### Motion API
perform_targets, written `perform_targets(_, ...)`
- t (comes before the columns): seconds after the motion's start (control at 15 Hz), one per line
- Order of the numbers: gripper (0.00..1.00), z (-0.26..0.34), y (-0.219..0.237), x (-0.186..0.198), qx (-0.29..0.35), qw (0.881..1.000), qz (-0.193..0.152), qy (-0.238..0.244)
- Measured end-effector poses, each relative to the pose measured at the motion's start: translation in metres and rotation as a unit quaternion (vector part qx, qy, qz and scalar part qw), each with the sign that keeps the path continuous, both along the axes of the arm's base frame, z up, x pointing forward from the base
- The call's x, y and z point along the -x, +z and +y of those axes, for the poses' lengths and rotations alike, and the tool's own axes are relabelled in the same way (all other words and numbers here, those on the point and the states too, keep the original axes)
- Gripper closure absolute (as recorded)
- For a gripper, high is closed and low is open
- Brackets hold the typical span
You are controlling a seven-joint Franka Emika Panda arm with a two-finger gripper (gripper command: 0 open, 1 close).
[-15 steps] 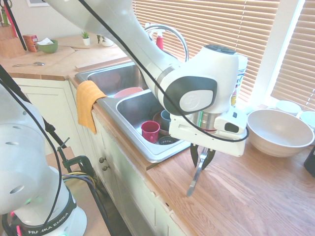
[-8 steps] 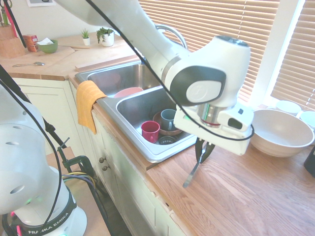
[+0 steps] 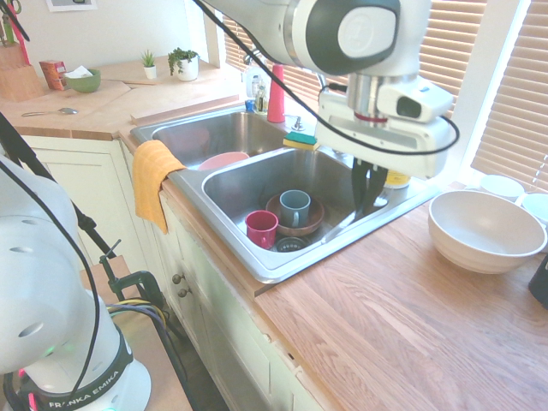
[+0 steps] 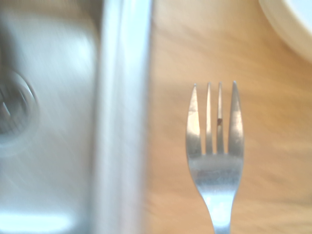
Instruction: Put the fork into the sink
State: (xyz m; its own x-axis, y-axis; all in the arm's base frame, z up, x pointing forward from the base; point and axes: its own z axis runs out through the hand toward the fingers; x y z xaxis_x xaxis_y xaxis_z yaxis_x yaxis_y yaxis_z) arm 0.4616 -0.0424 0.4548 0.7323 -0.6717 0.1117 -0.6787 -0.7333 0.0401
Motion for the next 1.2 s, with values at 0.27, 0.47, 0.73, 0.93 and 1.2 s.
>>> perform_targets(0.27, 1.0, 0.093, -0.012, -0.012, -0.001, 0.999, -0.026, -0.042)
perform_targets(0.47, 1.0, 0.141, -0.05, -0.026, -0.019, 0.997, -0.042, -0.063)
perform_targets(0.73, 1.0, 0.168, -0.11, -0.042, -0.036, 0.996, -0.059, -0.056)
perform_targets(0.93, 1.0, 0.175, -0.161, -0.033, -0.04, 0.997, -0.048, -0.053)
perform_targets(1.2, 1.0, 0.17, -0.216, -0.025, -0.046, 0.997, -0.036, -0.053)
